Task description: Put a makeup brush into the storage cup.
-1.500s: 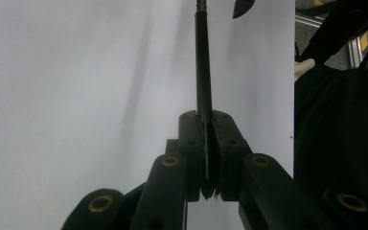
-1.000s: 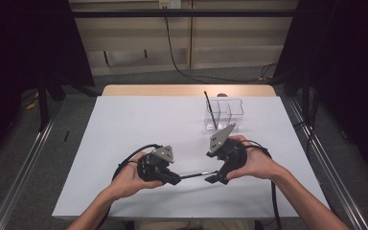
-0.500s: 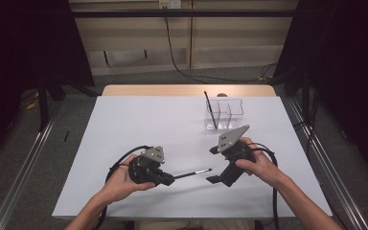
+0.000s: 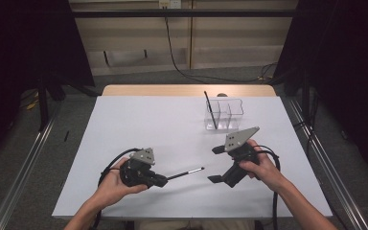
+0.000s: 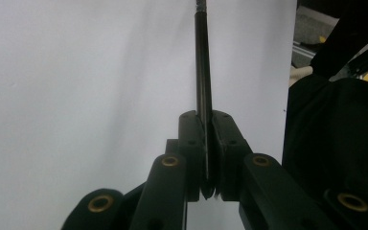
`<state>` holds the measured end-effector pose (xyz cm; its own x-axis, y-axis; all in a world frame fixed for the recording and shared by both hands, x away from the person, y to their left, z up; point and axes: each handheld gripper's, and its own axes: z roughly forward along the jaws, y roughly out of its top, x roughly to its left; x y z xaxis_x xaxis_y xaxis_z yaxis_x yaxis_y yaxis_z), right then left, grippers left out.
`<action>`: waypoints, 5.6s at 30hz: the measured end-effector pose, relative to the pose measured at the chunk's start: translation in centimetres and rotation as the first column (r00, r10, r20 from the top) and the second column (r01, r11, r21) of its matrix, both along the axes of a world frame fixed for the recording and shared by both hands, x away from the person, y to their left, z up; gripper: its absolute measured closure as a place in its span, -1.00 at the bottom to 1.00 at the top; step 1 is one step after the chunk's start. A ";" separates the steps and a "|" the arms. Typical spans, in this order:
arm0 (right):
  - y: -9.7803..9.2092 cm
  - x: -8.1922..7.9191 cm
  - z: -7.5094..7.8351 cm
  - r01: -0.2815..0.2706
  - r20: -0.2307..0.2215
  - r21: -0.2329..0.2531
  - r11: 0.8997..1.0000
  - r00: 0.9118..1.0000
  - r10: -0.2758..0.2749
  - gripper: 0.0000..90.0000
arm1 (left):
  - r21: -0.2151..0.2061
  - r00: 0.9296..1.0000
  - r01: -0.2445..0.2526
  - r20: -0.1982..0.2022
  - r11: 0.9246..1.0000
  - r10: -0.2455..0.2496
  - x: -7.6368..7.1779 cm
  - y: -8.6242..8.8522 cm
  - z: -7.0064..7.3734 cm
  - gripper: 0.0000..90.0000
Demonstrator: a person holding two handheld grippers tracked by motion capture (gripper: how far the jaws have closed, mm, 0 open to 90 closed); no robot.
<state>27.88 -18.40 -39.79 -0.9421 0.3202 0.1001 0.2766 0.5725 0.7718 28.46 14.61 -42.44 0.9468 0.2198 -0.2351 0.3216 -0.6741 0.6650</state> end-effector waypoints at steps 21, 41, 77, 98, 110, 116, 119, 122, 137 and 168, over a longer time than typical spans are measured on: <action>-1.4 -1.9 -2.3 0.111 0.013 0.147 0.983 0.993 -0.114 -0.92 | -0.109 0.998 -0.065 -0.007 0.992 0.064 -0.5 1.7 -0.6 0.87; -1.2 -2.2 -2.5 0.190 0.025 0.352 0.917 0.977 -0.212 -0.90 | -0.259 0.997 -0.071 0.020 0.963 0.079 -0.9 1.7 -0.5 0.87; -0.2 -2.3 -1.6 0.184 0.056 0.393 0.901 0.973 -0.224 -0.57 | -0.416 0.986 -0.100 0.078 0.904 0.145 -1.1 0.4 -0.9 0.87; -0.9 -1.9 -1.8 0.184 0.045 0.403 0.897 0.975 -0.220 -0.39 | -0.576 0.981 -0.093 0.087 0.812 0.174 -1.3 2.1 0.8 0.87; -0.8 -1.8 -1.4 0.091 0.029 0.456 0.885 0.993 -0.117 0.12 | -0.621 0.987 -0.052 0.089 0.782 0.137 -1.5 1.6 1.1 0.87; -0.9 -1.7 -1.3 0.067 0.018 0.484 0.872 0.996 -0.086 0.22 | -0.626 0.988 -0.041 0.089 0.778 0.123 -1.6 1.3 1.0 0.87; -0.9 -1.8 -1.2 0.048 0.014 0.494 0.868 0.998 -0.063 0.33 | -0.624 0.990 -0.033 0.086 0.781 0.110 -1.6 1.3 0.9 0.87; -1.1 -1.7 -1.2 0.045 0.000 0.505 0.862 0.999 -0.052 0.44 | -0.623 0.991 -0.029 0.084 0.782 0.104 -1.6 1.2 0.7 0.87; -1.7 -1.2 -1.2 0.055 -0.060 0.572 0.818 0.998 -0.025 0.74 | -0.537 0.994 0.012 0.100 0.844 0.049 -1.9 -0.5 -0.8 0.86; -0.1 -1.4 -1.0 0.063 -0.090 0.592 0.804 0.996 -0.012 0.86 | -0.495 0.996 0.007 0.082 0.869 0.039 -1.7 -2.5 -1.8 0.83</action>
<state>26.47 -18.45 -40.81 -0.9115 0.2090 0.3542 0.3617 -0.0025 0.9323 26.73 12.11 -44.25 0.9658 0.1116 -0.2343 0.2552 -0.2452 0.9353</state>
